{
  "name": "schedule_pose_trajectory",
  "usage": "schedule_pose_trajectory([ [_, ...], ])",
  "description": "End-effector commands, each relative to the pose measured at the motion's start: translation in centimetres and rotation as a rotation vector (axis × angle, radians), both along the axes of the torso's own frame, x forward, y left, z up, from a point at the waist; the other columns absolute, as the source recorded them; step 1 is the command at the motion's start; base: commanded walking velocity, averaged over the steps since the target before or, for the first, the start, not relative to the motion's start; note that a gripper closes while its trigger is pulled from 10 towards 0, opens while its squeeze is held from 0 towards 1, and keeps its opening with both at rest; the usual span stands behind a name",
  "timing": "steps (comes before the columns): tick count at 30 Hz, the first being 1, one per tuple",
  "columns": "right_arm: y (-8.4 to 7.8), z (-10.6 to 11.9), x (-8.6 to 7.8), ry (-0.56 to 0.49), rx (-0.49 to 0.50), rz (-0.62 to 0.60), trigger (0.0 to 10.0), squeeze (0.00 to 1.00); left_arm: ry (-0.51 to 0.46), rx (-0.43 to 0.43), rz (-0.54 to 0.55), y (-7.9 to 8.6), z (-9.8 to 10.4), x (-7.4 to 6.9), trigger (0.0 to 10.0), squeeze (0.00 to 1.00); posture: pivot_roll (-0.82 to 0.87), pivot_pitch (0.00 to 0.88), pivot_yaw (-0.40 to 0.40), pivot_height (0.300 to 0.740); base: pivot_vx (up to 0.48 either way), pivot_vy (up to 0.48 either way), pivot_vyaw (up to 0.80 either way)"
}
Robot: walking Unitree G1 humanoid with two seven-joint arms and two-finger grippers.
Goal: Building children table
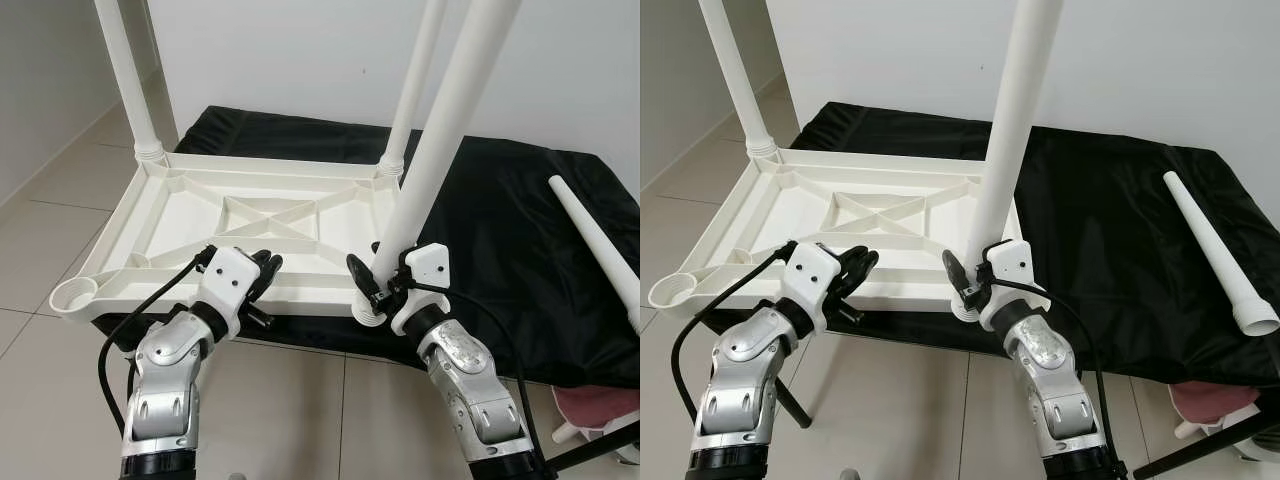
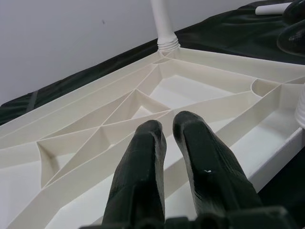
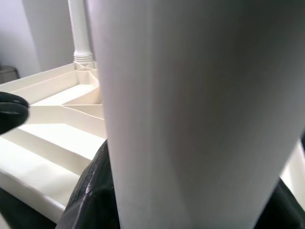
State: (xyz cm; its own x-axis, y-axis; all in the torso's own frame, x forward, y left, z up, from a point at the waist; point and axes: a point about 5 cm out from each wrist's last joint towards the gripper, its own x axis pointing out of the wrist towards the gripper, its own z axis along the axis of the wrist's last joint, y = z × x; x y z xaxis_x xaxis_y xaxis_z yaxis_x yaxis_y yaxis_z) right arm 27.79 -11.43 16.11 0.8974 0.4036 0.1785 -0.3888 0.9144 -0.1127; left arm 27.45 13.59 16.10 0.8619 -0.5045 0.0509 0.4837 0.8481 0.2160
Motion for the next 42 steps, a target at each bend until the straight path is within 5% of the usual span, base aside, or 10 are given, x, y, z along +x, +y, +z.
schedule_pose_trajectory([
  [1,-0.8,-0.8,0.0,0.018,-0.014,-0.062,10.0,0.00,-0.051,-0.083,0.292,0.4,0.2,0.2,10.0,0.00,0.07,0.000,-0.065,0.740,0.000,0.000,0.00],
  [8,-0.8,1.1,0.5,-0.047,0.026,-0.104,10.0,0.00,-0.080,-0.133,0.339,0.1,1.4,1.3,10.0,0.00,0.06,0.000,-0.060,0.740,0.000,0.000,0.00],
  [14,-0.2,1.1,0.2,-0.038,0.032,-0.054,10.0,0.00,-0.114,-0.141,0.222,-0.9,3.0,1.3,10.0,0.00,0.06,0.000,-0.054,0.740,0.000,0.000,0.00],
  [23,0.0,1.7,0.4,-0.061,0.034,-0.061,10.0,0.00,-0.107,-0.163,0.239,-0.8,3.3,1.6,10.0,0.00,0.06,0.000,-0.051,0.740,0.000,0.000,0.00],
  [30,-0.2,1.5,0.8,-0.058,-0.021,-0.062,10.0,0.00,-0.158,-0.198,0.123,-2.3,5.6,1.2,10.0,0.00,0.06,0.000,-0.057,0.740,0.000,0.000,0.00],
  [31,-0.2,1.6,1.0,-0.059,-0.030,-0.060,10.0,0.00,-0.176,-0.204,0.088,-2.7,6.3,1.1,10.0,1.00,0.06,0.000,-0.057,0.740,0.000,0.000,0.00],
  [42,1.6,2.1,3.5,-0.064,-0.189,0.033,10.0,0.00,-0.273,-0.228,-0.172,-5.1,9.8,0.0,10.0,1.00,0.06,0.000,-0.055,0.740,0.000,0.000,0.00],
])
